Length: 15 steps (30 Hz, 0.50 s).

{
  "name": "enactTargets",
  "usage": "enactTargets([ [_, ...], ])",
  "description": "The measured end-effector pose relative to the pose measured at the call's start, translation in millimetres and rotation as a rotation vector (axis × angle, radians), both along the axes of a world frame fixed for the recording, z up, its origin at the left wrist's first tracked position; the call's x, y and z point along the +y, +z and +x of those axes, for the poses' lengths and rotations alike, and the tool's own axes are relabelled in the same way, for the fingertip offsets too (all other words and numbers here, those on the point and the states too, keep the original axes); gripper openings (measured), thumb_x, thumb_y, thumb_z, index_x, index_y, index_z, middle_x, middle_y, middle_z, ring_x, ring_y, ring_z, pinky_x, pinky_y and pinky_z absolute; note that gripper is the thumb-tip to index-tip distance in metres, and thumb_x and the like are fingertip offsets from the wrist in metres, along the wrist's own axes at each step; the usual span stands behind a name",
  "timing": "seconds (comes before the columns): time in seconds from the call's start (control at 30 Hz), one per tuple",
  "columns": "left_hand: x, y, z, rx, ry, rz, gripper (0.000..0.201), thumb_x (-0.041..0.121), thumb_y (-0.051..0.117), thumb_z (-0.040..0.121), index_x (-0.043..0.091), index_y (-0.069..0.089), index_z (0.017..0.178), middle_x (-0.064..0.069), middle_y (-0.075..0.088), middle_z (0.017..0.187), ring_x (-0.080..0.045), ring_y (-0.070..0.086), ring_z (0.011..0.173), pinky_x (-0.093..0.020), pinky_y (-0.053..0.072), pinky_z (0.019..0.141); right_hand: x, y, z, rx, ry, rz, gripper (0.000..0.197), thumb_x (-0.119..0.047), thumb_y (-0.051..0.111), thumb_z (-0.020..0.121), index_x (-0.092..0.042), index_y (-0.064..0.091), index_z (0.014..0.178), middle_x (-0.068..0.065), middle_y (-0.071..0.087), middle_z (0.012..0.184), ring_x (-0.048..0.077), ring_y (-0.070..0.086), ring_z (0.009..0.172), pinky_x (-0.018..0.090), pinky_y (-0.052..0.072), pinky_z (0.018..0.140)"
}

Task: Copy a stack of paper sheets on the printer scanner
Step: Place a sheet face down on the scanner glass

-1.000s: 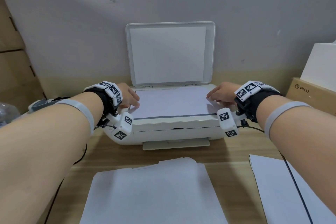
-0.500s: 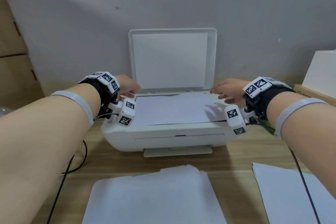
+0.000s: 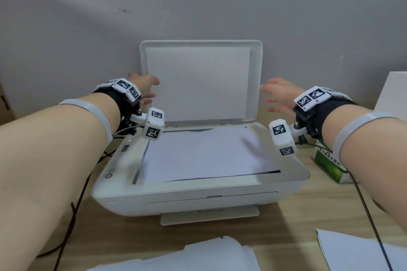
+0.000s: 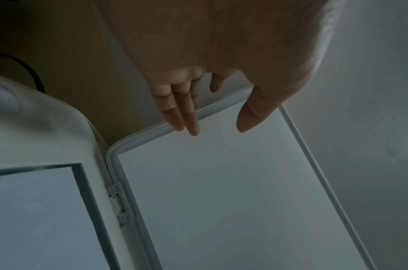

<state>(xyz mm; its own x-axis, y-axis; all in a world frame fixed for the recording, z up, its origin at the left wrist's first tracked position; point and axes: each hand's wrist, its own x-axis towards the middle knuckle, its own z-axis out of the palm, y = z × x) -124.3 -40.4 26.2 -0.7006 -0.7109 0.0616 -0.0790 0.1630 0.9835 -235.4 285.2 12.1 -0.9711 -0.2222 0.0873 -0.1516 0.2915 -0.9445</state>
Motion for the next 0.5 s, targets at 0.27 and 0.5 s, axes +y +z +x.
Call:
enactTargets([
  [0.27,1.9,6.4,37.5,0.029,-0.049,0.094,0.047,0.023,0.068,0.085,0.013,0.049,0.127,-0.009,0.054,0.103,-0.024,0.064,0.081,-0.034,0.054,0.069,11.2,21.2,25.8,0.012,-0.007,-0.253,0.076,-0.058,0.054,0.09,-0.035,0.016,0.151,0.001,0.034,0.147,0.022,0.055,0.116,0.046,0.054,0.085],
  [0.5,27.2,-5.1,102.7,-0.076,-0.12,0.014,0.032,0.0,0.066,0.081,0.002,0.059,0.113,-0.019,0.057,0.113,-0.035,0.066,0.1,-0.042,0.054,0.093,36.3,12.0,63.5,-0.074,-0.019,-0.238,0.042,-0.048,0.057,0.092,-0.013,0.055,0.115,0.013,0.058,0.116,0.026,0.064,0.097,0.036,0.057,0.077],
])
